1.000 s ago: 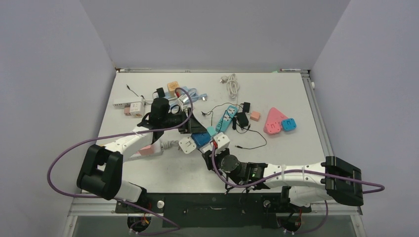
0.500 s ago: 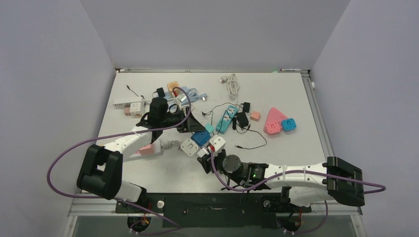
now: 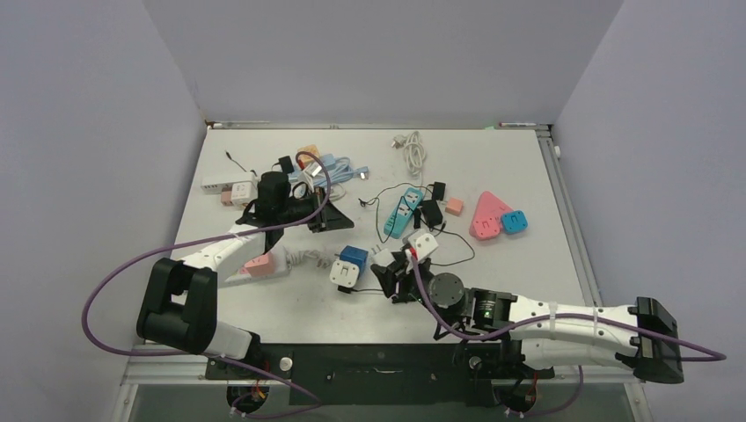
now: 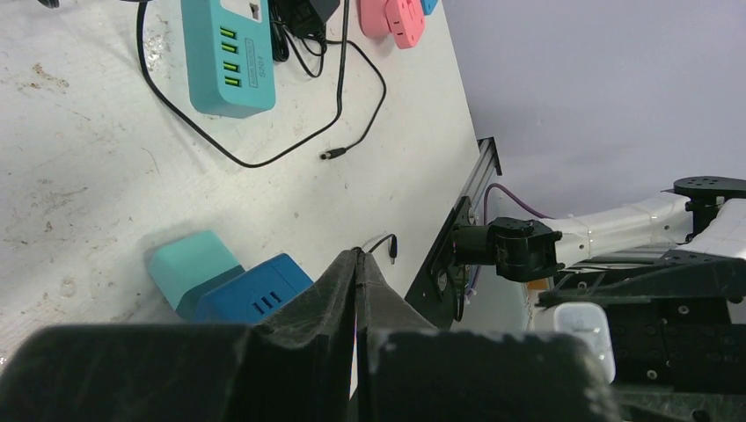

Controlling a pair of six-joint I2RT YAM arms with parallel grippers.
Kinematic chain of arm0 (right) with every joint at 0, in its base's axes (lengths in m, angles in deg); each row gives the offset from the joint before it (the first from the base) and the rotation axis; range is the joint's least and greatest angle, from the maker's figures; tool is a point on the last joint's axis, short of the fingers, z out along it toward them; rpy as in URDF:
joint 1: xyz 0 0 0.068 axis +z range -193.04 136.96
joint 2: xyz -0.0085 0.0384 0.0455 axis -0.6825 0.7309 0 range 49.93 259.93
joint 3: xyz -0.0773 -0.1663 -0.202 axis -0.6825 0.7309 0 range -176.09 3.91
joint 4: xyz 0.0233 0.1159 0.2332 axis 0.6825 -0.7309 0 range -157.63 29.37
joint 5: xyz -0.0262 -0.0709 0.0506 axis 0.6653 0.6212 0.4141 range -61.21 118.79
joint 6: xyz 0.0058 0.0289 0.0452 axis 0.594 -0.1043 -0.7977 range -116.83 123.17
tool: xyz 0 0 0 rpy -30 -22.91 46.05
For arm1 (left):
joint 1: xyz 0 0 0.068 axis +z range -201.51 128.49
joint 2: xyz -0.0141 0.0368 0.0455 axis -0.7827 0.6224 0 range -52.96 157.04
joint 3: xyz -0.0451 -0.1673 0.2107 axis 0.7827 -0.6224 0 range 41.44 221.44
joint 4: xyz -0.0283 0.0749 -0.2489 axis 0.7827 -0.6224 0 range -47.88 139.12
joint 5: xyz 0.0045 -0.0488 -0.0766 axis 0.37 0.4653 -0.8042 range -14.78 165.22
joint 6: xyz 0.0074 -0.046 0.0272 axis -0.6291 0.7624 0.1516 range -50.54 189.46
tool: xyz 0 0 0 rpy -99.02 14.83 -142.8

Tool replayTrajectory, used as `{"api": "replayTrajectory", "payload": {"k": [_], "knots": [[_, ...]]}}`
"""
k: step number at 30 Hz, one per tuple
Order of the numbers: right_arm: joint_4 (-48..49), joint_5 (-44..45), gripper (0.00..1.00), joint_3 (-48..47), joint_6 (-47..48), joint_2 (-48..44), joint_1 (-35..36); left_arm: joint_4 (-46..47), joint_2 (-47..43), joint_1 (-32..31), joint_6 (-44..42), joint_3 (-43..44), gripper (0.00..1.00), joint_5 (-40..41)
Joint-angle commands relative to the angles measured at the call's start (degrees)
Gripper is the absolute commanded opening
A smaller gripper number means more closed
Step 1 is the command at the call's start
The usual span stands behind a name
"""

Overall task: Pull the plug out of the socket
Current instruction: Remove the plug from the socket, then place the plug at the center of the board.

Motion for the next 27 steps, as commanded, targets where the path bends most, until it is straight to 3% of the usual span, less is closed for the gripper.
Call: {"api": "replayTrajectory", "payload": {"k": [1,4,10,16,22,27], "knots": [[-7.90,9.64,0.05,-4.10,-1.81,-3.55,-0.69,2.41,-1.95,0.40,0.02,0.18,0.00,-0.44],[-15.29,11.65,0.05,-6.48,-4.51,-3.12,-5.76,1.06,-2.72,0.48,-1.40,0.76,0.01,-0.22],[-22.78,-1.00,0.05,-7.50,-8.21,0.96,-25.42,-8.91,-6.86,-0.13,-9.33,3.07,0.27,6.50],[-20.07,-17.85,0.06,-6.51,-7.37,10.18,-43.31,-20.19,-11.74,-3.55,-18.06,5.81,0.54,19.92],[-17.44,-19.47,0.12,-8.27,-5.90,18.36,-47.69,-29.70,-14.09,-13.98,-25.12,8.30,0.79,37.97],[-15.83,-20.14,0.17,-9.62,-6.23,22.56,-47.40,-30.90,-13.69,-15.68,-25.62,8.79,0.95,39.22]]}}
